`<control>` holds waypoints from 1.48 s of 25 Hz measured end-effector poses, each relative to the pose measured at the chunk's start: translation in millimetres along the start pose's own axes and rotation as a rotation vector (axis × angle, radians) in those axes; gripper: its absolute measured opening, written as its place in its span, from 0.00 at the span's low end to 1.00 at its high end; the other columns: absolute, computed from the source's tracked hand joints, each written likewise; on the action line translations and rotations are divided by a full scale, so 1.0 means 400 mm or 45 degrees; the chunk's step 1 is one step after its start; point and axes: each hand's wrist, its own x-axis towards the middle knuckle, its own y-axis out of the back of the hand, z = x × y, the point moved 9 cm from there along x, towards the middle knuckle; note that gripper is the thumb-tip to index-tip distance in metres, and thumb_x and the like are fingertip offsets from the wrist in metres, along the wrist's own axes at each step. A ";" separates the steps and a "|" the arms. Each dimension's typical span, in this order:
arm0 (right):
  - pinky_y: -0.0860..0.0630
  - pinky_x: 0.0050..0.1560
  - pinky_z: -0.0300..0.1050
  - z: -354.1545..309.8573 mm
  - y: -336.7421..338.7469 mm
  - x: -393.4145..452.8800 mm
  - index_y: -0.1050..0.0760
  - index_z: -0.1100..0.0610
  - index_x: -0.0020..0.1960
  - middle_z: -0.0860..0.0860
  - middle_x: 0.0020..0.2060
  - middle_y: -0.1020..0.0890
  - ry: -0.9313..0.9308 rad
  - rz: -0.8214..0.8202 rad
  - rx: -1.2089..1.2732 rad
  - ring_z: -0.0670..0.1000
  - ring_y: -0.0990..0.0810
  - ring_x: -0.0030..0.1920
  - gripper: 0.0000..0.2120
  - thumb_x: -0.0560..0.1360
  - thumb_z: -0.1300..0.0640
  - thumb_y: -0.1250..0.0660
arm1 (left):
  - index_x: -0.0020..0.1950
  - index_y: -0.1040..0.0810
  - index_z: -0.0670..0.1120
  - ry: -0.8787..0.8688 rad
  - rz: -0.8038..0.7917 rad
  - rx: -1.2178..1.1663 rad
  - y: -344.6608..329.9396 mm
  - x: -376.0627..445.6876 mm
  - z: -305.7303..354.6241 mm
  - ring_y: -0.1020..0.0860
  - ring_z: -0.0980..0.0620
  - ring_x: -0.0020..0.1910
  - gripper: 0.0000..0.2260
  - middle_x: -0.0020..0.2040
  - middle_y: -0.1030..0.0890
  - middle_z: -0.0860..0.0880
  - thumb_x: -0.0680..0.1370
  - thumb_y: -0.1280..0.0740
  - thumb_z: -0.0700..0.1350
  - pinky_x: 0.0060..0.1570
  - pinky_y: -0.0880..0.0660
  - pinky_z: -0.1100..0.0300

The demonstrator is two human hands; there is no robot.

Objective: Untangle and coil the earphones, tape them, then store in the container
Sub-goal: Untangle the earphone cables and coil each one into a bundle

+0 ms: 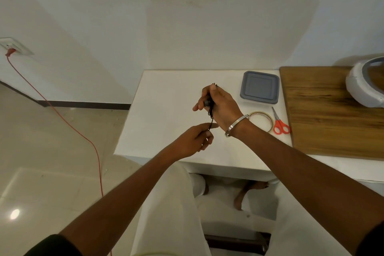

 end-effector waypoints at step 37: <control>0.23 0.48 0.52 0.186 -0.032 -0.060 0.30 0.67 0.52 0.64 0.47 0.20 -0.343 -0.547 -1.436 0.62 0.21 0.48 0.11 0.80 0.62 0.48 | 0.57 0.30 0.49 0.280 0.988 -0.501 0.128 -0.111 -0.077 0.19 0.54 0.37 0.13 0.37 0.17 0.51 0.75 0.31 0.43 0.45 0.22 0.56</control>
